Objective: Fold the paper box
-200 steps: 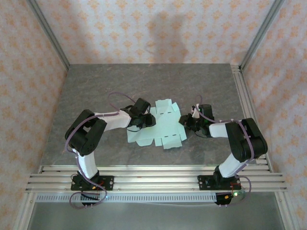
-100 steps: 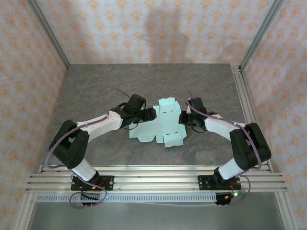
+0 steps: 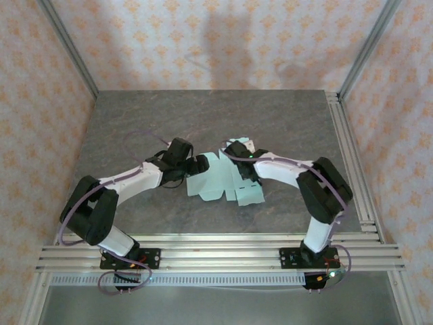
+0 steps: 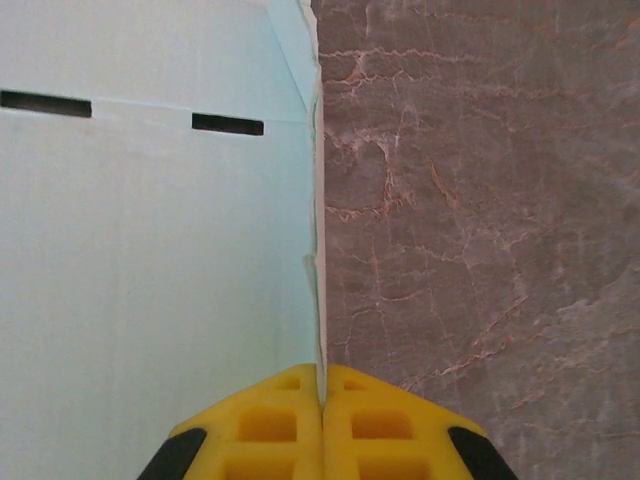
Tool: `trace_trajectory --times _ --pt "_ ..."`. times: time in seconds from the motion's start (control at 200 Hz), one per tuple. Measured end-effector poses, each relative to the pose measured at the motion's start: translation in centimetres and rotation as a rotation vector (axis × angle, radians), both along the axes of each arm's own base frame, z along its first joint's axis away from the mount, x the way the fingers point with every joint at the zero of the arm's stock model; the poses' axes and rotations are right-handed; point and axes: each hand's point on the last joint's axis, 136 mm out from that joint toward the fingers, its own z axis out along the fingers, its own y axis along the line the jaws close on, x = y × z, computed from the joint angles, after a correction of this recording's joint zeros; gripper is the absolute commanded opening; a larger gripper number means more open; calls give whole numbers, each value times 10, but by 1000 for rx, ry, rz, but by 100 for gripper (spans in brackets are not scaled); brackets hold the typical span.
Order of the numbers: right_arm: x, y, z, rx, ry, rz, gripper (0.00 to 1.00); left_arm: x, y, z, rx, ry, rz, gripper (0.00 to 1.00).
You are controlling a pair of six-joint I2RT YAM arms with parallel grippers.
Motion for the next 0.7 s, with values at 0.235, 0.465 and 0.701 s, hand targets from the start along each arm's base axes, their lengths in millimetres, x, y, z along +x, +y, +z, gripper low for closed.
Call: trace_trajectory --times 0.235,0.465,0.701 --pt "3 10 -13 -208 -25 21 0 0 23 15 -8 -46 64 96" --pt "9 13 -20 -343 -59 2 0 -8 44 15 10 -48 118 97" --pt "5 11 -22 -273 -41 9 0 -9 47 16 13 -49 122 98"
